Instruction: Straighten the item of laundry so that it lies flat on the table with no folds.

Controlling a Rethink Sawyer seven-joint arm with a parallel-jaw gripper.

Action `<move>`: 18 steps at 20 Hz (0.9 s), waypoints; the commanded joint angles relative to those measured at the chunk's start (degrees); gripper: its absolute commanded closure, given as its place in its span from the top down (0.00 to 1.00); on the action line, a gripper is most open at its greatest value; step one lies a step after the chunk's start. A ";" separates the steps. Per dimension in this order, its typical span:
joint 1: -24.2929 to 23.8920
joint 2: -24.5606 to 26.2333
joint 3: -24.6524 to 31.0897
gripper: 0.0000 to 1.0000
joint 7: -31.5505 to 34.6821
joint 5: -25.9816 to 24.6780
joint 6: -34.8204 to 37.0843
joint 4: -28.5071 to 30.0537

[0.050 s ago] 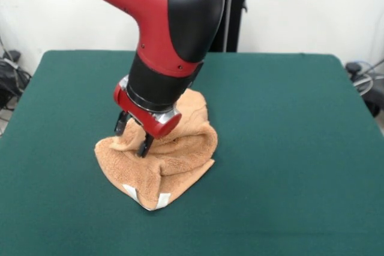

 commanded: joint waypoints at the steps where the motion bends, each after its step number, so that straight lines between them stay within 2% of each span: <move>1: 0.53 2.70 8.27 1.00 7.35 0.14 -3.76 0.59; 6: -0.56 3.30 9.78 1.00 6.22 0.02 -5.95 0.68; 18: -1.34 4.09 10.14 1.00 5.60 0.04 -5.88 -0.72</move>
